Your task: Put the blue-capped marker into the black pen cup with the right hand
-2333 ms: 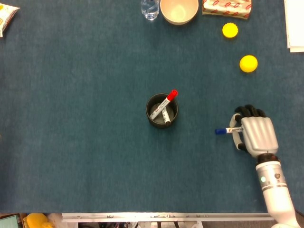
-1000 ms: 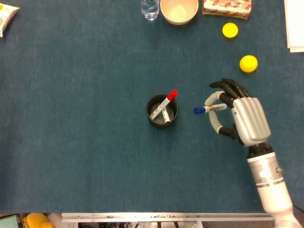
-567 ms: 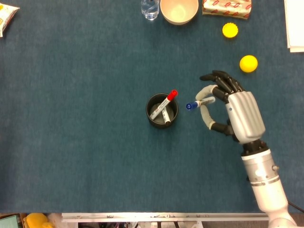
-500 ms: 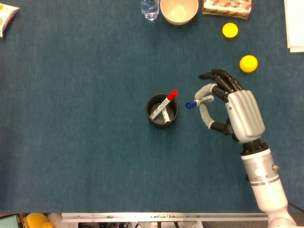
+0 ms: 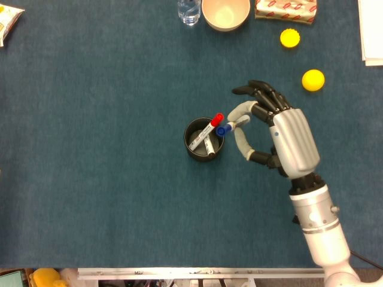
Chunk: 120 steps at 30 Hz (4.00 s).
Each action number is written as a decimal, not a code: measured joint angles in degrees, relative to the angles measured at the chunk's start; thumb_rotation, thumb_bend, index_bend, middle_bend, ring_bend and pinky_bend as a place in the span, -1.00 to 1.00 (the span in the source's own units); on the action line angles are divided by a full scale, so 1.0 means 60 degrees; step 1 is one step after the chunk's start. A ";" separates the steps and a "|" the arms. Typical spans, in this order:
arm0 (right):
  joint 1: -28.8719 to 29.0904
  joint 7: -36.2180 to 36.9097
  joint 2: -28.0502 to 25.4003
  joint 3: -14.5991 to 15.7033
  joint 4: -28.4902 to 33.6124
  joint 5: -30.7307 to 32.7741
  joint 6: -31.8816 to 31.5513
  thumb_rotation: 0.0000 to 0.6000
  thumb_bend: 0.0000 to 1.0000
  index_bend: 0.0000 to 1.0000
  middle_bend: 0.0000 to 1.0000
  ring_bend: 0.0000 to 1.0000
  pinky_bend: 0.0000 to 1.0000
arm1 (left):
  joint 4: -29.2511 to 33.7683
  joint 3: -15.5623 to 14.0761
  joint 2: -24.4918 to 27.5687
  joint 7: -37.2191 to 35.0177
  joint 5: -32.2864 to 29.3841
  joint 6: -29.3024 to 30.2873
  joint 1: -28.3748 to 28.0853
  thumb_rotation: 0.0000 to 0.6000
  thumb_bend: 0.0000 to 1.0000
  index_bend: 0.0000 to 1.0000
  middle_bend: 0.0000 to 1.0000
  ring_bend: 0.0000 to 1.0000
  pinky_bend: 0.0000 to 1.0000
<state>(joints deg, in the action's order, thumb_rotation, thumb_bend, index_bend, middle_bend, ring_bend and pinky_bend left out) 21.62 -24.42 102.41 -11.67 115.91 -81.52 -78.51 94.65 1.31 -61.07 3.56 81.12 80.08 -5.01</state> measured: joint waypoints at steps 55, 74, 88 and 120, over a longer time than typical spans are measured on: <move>0.0334 0.2243 0.0557 -0.0052 -0.0695 0.0596 0.0330 1.00 -0.61 0.13 -0.41 -0.69 -0.55 | 0.0045 -0.0062 -0.0014 0.0196 -0.0115 -0.0199 -0.0070 1.00 -0.69 -0.08 -0.27 -0.44 -0.10; 0.0305 0.2096 0.0124 0.0171 -0.0486 0.0329 0.0297 1.00 -0.97 -0.09 -0.42 -0.69 -0.55 | 0.0069 -0.0065 -0.0001 0.0186 -0.0101 -0.0176 -0.0064 1.00 -0.69 -0.08 -0.27 -0.44 -0.10; 0.0097 -0.0537 -0.1544 0.0475 -0.0523 -0.1505 -0.0309 1.00 -0.89 -0.09 -0.42 -0.69 -0.55 | 0.0144 -0.0077 0.0008 0.0252 -0.0069 -0.0146 -0.0059 1.00 -0.69 -0.08 -0.27 -0.44 -0.09; -0.2579 -0.1271 -0.5459 0.1351 -0.1362 0.0177 -0.1864 1.00 -0.85 -0.09 -0.42 -0.69 -0.56 | 0.0025 -0.0027 -0.0092 -0.0300 0.0365 0.0274 -0.0007 1.00 -0.69 -0.07 -0.27 -0.43 -0.09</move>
<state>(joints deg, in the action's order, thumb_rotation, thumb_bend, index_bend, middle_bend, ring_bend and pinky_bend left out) 6.15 -32.05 69.65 -3.57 107.74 -80.46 -89.69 94.81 1.15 -61.62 1.76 83.31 81.72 -5.05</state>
